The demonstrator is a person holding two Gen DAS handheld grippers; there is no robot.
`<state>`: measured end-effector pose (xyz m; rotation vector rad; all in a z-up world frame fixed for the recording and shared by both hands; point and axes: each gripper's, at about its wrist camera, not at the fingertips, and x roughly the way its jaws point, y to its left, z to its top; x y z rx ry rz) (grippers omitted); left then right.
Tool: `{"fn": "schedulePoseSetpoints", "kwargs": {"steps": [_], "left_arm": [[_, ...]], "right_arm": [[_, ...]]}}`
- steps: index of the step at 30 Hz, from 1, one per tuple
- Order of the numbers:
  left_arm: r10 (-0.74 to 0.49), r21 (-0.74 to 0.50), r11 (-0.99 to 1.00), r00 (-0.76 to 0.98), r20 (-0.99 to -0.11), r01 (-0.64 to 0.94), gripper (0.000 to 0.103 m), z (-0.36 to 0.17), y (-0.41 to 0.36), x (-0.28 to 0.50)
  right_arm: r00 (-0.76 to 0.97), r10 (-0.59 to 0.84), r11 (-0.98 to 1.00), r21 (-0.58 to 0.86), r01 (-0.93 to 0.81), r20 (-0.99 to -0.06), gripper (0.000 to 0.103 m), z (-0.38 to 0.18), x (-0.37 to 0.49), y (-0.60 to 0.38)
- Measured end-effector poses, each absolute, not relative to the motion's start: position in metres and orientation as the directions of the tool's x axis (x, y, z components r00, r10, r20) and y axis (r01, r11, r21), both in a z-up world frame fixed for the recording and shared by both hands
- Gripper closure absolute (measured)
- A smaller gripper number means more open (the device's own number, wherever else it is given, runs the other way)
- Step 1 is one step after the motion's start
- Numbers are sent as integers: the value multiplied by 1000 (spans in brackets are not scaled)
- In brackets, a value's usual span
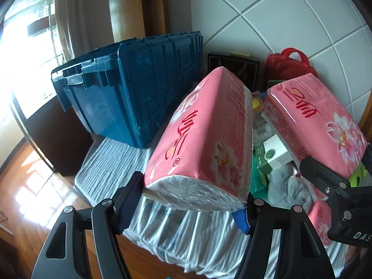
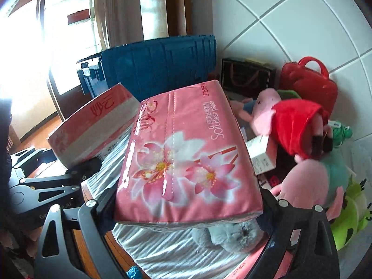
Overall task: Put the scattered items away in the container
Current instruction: 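Lift both pink tissue packs and carry them over the blue crate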
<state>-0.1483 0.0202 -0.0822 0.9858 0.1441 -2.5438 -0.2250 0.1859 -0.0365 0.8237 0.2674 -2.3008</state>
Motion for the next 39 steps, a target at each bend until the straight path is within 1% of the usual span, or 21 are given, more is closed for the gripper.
{"fn": "schedulePoseSetpoints", "kwargs": {"steps": [5,10,15,21,27,35,39], "left_arm": [[-299,38,-937,-742,-599,347,34,-38,-18,-147],[-283,41,-951,-808,-516,307,34,13,-51,-153],[-314,43,-943,-843,-438,329,34,59,-86,-171],[-403,59,-904,-798,-448,423,34,79,-152,-200],[-434,53,-882,-762,-480,468,34,72,-234,-226],[-359,64,-917,-747,-560,393,34,51,-331,-270],[-315,67,-936,-740,-594,345,34,40,-361,-289]], "right_arm": [[-656,-487,-804,2,594,-576,9,4,-224,150],[-719,-458,-843,0,537,-522,9,39,-222,120],[-752,-475,-844,-6,537,-457,9,80,-231,84],[-734,-539,-807,6,590,-412,9,108,-258,29],[-696,-560,-785,20,619,-450,9,106,-292,-46],[-719,-493,-831,23,555,-490,9,91,-318,-151],[-732,-438,-864,17,504,-522,9,76,-327,-190]]}}
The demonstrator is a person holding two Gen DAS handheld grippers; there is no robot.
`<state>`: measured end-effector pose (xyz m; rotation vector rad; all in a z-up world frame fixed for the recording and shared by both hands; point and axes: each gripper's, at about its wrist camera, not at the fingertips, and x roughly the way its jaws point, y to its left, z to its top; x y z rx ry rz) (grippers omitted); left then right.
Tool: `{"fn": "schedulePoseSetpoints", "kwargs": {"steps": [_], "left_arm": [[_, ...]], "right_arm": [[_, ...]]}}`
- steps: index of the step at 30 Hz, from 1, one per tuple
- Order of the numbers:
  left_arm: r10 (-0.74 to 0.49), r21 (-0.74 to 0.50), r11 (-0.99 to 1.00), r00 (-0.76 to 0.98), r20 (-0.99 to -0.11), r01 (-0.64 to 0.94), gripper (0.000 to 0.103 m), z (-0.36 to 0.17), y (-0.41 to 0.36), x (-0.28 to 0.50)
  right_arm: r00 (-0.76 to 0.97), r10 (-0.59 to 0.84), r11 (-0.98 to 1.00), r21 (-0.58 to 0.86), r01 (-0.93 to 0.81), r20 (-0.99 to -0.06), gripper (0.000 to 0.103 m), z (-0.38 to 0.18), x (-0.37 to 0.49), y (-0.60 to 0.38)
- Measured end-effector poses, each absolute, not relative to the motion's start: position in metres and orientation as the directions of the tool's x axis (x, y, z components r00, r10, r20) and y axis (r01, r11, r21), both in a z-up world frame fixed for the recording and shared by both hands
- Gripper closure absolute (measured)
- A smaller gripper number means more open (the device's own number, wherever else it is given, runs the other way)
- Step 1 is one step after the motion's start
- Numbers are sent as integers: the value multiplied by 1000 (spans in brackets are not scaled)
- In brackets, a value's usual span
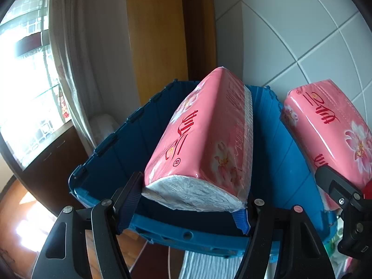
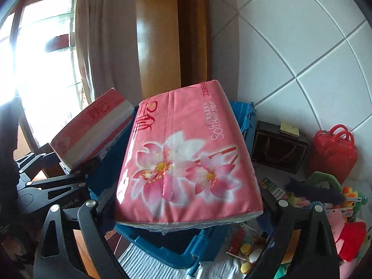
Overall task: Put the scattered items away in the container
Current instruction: 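Lift both pink tissue packs and carry them over the blue crate, then open both tools to drop the tissue packs into the crate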
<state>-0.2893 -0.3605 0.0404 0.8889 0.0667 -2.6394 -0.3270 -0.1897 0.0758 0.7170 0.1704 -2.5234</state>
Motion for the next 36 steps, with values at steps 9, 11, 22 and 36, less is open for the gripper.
{"fn": "schedulePoseSetpoints", "kwargs": {"steps": [9,11,22,36], "left_arm": [[-247,47,-959,-740,-625,280,32,24,-393,-319],[-244,45,-959,-740,-627,278,32,22,-399,-323],[-232,44,-962,-729,-644,268,22,16,-413,-330],[-221,35,-964,-721,-657,264,22,1,-429,-332]], "right_arm": [[-762,-328,-914,-17,406,-559,9,63,-349,-227],[-763,-314,-918,-25,396,-565,9,61,-354,-233],[-760,-258,-932,-53,359,-597,7,47,-377,-258],[-772,-230,-940,-69,333,-593,3,44,-379,-265]]}}
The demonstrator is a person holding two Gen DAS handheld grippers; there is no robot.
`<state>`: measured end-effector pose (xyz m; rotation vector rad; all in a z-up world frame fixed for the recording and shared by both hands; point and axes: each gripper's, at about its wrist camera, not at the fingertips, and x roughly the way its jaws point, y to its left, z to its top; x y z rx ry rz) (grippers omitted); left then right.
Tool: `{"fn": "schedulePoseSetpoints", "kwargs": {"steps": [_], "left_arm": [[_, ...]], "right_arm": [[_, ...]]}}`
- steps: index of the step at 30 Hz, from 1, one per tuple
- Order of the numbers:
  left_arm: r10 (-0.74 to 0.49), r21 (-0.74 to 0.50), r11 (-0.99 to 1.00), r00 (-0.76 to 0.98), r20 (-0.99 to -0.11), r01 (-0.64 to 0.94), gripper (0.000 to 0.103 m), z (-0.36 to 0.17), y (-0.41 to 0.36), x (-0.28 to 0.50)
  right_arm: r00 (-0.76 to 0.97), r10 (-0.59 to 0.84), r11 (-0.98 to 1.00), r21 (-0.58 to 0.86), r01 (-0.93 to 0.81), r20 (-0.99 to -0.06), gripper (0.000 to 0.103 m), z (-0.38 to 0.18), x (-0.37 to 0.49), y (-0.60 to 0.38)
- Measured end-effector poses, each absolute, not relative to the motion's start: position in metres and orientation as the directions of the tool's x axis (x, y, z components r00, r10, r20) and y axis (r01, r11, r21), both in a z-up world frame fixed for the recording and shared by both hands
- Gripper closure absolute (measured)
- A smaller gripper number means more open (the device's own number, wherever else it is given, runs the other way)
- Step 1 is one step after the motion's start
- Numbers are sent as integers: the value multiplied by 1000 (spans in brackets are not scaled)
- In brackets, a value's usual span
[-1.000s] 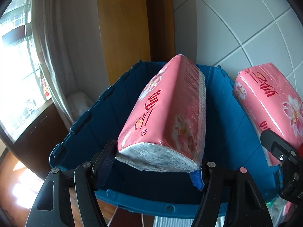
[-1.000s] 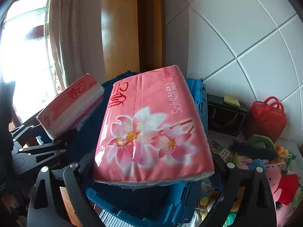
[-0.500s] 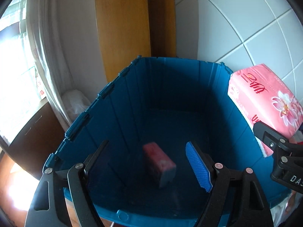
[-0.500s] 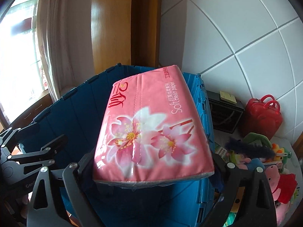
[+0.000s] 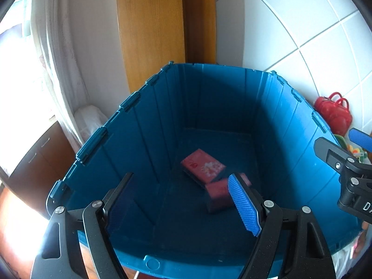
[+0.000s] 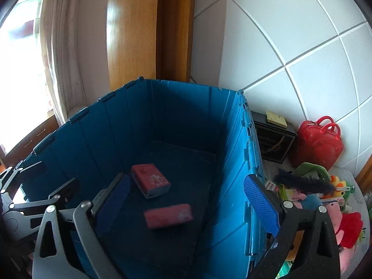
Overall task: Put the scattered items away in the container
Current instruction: 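Open both tools to drop the tissue packs into the crate, then withdraw both tools from the crate back toward the bed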
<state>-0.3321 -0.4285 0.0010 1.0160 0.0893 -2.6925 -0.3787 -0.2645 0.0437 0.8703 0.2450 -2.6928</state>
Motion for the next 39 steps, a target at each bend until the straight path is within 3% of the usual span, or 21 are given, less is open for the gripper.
{"fn": "schedulePoseSetpoints", "kwargs": {"steps": [29,39], "left_arm": [[-189,35,-976,-748,-636,217,22,9,-378,-275],[-182,52,-981,-777,-603,189,22,26,-314,-265]], "right_arm": [[-789,-194,-955,-71,288,-583,3,47,-308,-224],[-804,-199,-962,-45,269,-560,3,51,-295,-171]]}}
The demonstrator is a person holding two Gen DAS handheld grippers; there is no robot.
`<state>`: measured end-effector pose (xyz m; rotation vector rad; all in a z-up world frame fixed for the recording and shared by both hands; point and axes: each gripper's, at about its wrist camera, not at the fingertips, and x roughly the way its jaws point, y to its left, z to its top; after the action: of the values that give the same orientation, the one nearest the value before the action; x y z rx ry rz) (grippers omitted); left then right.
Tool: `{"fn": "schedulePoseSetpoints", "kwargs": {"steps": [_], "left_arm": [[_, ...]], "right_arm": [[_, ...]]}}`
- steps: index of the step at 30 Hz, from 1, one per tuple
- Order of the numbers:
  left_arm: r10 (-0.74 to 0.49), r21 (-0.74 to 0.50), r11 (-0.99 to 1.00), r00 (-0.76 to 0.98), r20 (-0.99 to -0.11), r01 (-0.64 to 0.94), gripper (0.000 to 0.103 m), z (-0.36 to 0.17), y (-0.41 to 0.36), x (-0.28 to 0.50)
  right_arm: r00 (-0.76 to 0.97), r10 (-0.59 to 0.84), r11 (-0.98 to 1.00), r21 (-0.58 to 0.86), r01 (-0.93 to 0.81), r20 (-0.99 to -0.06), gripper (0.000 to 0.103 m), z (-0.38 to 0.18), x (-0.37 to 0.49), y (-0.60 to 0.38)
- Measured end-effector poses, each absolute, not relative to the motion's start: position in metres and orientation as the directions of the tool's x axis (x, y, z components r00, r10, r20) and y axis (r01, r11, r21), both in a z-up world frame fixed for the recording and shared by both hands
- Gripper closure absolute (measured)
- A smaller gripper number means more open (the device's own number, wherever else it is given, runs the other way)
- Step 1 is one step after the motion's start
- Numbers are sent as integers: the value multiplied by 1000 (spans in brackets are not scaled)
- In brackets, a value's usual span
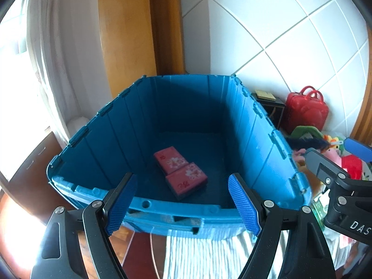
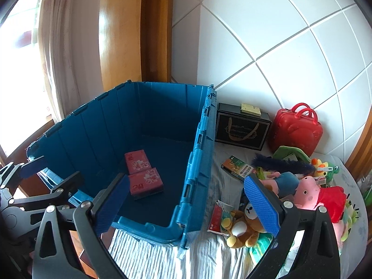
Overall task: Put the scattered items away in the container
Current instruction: 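Withdraw both tools from the crate back toward the bed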
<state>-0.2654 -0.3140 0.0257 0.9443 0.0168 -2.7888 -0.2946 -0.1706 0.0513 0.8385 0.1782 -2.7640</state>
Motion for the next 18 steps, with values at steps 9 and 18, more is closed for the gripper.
{"fn": "schedulePoseSetpoints", "kwargs": {"steps": [9,18], "left_arm": [[-131,72,-991,-795,-592,110,22,36,-204,-265],[-66,78,-997,-790,-609,24,22,22,-76,-254]], "right_arm": [[-822,-159,-979,-17,201,-546,3,50,-282,-66],[-823,-100,-993,4,118,-558,3,37,-261,62]]}}
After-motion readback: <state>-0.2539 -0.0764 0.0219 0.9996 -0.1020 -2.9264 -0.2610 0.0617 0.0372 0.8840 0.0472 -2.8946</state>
